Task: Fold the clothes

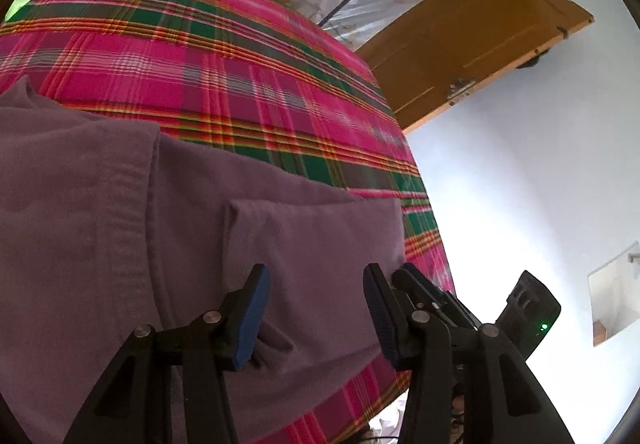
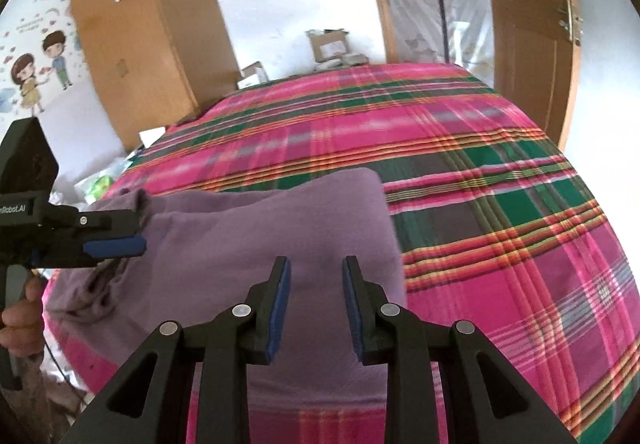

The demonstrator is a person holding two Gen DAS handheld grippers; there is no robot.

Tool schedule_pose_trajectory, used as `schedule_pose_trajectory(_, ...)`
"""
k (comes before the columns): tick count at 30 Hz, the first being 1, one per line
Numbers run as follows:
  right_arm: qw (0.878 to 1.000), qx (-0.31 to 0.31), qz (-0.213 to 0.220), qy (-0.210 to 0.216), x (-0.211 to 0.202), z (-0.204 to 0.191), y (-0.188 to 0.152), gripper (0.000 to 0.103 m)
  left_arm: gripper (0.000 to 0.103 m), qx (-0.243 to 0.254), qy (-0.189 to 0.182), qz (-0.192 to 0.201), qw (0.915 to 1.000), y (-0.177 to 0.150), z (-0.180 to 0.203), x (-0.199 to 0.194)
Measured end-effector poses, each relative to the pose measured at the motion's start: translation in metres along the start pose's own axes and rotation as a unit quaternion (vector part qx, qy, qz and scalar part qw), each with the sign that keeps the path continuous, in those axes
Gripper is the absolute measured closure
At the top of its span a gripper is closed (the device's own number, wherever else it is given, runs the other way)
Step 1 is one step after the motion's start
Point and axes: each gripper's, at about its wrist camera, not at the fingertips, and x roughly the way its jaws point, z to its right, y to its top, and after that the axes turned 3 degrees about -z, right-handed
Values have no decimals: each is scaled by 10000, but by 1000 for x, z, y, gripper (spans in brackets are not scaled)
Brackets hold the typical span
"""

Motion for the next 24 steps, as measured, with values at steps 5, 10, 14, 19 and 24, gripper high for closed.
schedule_pose_trajectory(5, 9995, -190, -57, -261, 0, -8, -10, 76, 54, 183, 242, -163, 9994, -13, 2, 1)
schedule_pose_trajectory(10, 9983, -390, 14, -423, -4, -26, -10, 75, 54, 185, 495, -147, 9985, -17, -2, -5)
schedule_pose_trajectory(14, 9974, -667, 31, -276, -3, -46, -10, 75, 54, 190, 579, -105, 9981, -21, -4, -11)
schedule_pose_trajectory(19, 9945, -1032, 61, 150, 3, -79, -8, 76, 54, 89, 481, 103, 9988, -24, -8, -28)
schedule_pose_trajectory(24, 9905, -1294, -24, 457, 16, -106, -10, 76, 54, -126, 505, 412, 9978, -25, -18, -51)
